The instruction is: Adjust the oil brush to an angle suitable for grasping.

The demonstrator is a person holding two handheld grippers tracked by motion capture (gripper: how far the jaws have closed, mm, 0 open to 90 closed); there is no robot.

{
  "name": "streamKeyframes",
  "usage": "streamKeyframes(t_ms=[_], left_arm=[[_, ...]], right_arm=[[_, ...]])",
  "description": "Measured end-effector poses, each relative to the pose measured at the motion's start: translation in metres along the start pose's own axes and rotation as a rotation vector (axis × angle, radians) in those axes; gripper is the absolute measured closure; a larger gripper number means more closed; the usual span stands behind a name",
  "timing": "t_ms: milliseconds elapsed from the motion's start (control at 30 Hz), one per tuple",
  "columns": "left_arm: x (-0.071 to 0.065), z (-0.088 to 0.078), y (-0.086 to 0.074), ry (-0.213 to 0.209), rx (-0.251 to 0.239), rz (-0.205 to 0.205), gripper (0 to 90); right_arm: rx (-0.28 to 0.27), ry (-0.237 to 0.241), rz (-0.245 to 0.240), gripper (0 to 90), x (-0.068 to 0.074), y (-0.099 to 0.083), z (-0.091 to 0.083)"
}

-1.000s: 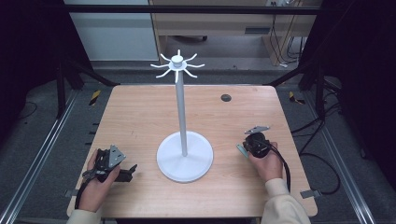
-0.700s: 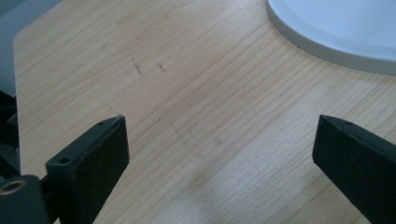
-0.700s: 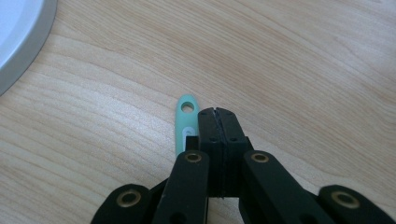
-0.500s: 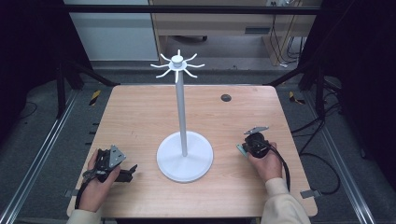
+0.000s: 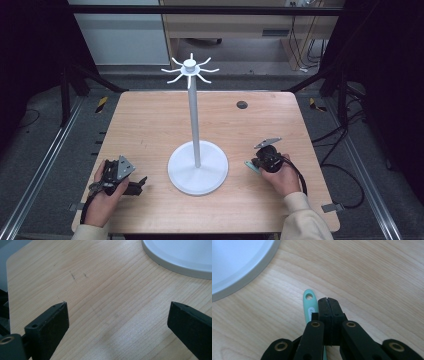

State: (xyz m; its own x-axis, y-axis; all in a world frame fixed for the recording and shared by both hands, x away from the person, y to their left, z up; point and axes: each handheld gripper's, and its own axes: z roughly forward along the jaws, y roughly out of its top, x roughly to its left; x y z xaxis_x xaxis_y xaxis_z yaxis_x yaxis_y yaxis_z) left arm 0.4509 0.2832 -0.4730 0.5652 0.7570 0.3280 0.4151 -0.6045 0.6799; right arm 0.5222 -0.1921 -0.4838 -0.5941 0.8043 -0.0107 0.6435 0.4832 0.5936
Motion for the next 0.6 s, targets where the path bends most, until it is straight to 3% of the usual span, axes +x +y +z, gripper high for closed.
streamKeyframes(t_ms=[133,600], left_arm=[[0.0,0.0,0.0,0.0,0.001,0.0,3.2],[0.0,0.0,0.0,0.002,0.007,0.0,3.1]], right_arm=[[0.003,0.014,-0.04,90.0,0.008,0.0,-0.002],[0.02,0.082,-0.053,90.0,0.018,-0.002,-0.005]])
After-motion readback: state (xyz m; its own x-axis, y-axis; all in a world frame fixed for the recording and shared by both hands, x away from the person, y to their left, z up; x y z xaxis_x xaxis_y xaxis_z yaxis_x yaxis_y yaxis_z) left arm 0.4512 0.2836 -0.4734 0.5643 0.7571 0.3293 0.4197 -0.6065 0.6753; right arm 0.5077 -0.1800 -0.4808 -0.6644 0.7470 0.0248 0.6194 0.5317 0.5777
